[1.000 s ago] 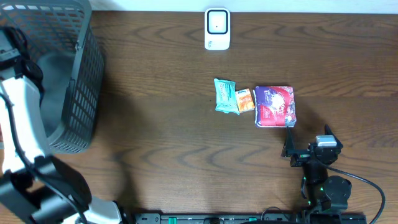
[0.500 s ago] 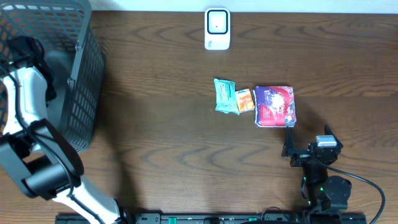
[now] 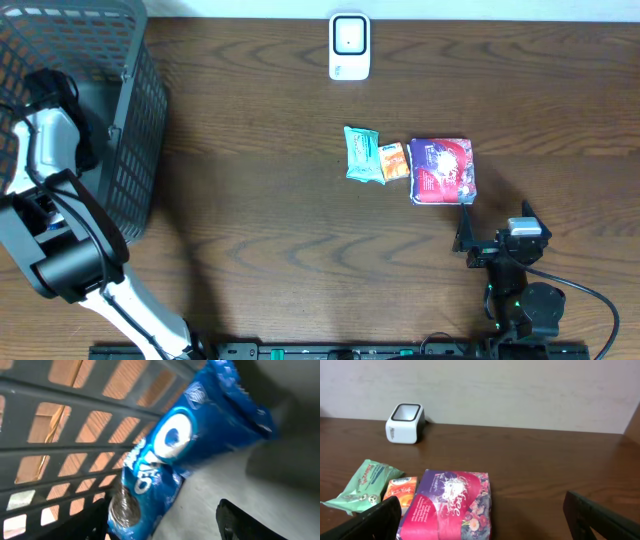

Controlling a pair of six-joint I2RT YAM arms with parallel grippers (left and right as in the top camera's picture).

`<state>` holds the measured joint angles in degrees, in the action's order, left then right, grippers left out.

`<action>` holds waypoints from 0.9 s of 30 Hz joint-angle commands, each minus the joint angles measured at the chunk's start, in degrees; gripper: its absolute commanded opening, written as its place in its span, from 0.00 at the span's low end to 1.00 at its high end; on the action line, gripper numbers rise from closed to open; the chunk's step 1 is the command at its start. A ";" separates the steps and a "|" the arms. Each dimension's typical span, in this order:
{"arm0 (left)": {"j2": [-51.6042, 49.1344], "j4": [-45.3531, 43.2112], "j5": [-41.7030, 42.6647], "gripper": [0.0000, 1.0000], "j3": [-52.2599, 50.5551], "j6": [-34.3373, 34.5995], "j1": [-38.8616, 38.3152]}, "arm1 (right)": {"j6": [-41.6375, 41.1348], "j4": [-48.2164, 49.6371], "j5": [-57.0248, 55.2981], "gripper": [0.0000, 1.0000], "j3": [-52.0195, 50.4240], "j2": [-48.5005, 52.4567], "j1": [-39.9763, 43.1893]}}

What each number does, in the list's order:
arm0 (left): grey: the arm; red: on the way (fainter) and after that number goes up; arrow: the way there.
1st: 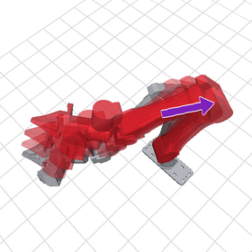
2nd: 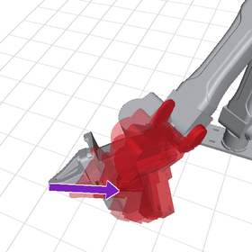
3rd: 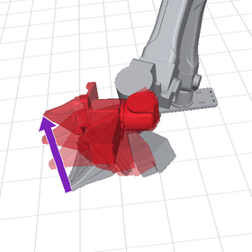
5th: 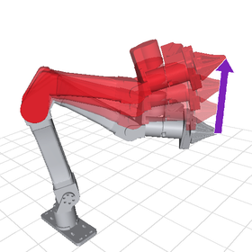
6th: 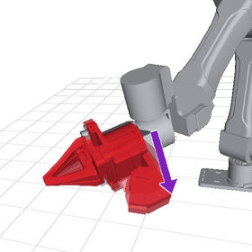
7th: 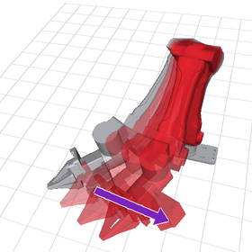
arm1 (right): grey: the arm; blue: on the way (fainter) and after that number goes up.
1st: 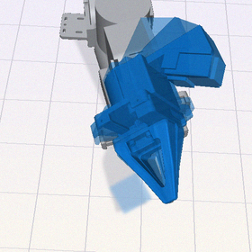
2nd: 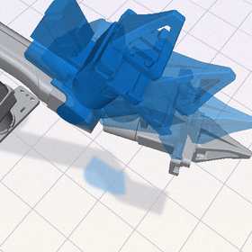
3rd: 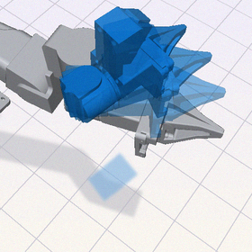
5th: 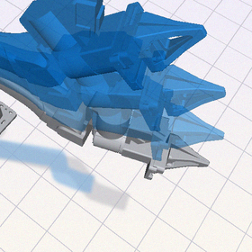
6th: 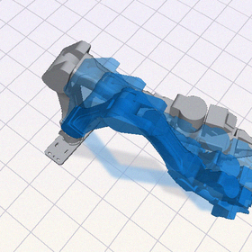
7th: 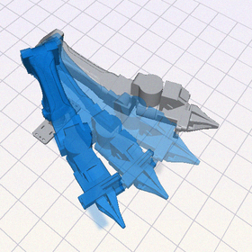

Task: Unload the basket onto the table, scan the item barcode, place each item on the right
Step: 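Reach the left gripper into the basket and grasp the blue Oreo pack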

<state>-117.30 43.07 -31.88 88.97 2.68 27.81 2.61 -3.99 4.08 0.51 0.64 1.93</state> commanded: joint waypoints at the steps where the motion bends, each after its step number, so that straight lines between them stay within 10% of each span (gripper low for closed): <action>1: -0.48 -0.33 -0.11 0.69 0.02 -0.96 1.73 | 0.68 -0.09 0.11 0.99 -0.15 -0.26 -0.48; 27: -0.72 -7.63 10.05 0.69 -3.69 -6.71 3.41 | 0.68 -0.09 0.11 0.99 -0.15 -0.26 -0.48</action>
<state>-117.30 35.75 -24.67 85.86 -1.43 31.09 2.61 -3.99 4.10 0.51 0.64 1.93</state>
